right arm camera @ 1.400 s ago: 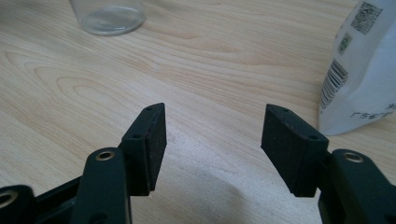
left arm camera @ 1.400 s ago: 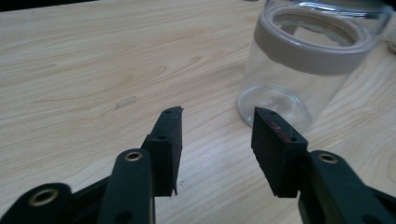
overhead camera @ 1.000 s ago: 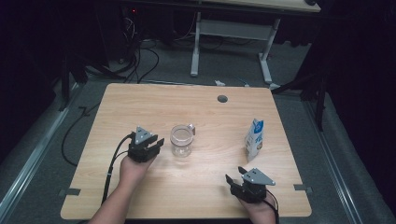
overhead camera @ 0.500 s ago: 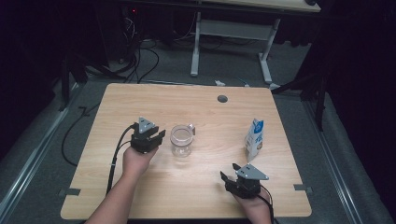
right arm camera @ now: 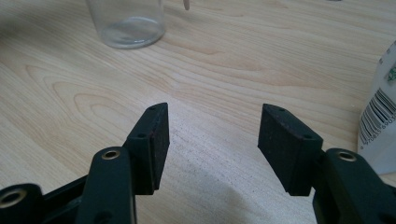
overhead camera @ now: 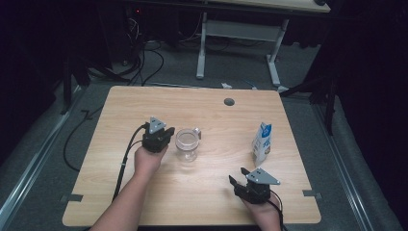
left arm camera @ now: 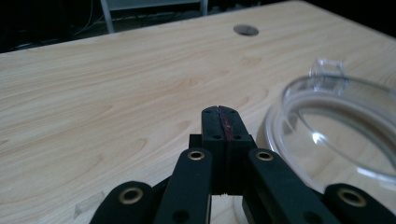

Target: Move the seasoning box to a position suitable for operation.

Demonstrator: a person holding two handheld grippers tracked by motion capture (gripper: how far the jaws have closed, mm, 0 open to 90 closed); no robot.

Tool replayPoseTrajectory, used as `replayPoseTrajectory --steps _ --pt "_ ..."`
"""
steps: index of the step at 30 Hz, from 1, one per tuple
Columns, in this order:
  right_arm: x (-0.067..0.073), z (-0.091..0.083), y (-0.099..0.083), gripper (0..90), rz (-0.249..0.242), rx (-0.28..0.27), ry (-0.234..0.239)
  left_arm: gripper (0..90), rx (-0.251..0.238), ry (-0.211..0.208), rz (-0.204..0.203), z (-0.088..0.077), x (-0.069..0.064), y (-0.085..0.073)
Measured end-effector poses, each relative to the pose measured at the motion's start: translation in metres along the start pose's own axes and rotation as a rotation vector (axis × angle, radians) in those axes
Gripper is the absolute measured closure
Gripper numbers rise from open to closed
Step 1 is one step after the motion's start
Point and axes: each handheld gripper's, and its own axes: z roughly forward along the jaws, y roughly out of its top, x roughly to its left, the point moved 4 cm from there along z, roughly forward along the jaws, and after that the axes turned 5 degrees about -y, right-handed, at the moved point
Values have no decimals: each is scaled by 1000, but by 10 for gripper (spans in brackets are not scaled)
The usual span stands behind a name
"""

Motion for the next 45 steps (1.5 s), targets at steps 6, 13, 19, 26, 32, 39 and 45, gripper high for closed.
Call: replayPoseTrajectory --steps 6,13,19,26,32,39,45 --pt "2 -3 -2 441 -1 2 4 900 42 -11 -3 12 3 -6" --pt "1 -3 -1 442 5 0 -4 900 38 -44 21 16 -7 -4" --pt "2 -4 -1 442 -5 -3 -4 900 28 -72 27 -2 -18 -14" --pt "1 -4 0 442 -5 -5 -5 900 7 -87 58 -24 -39 -22" --pt "2 -4 0 447 -4 -6 0 900 10 -58 52 -7 -32 -13" --pt "3 -2 -2 449 1 4 5 900 30 -91 30 0 -35 -24" --pt "3 0 -3 451 -2 11 8 900 21 -108 40 -15 -46 -35"
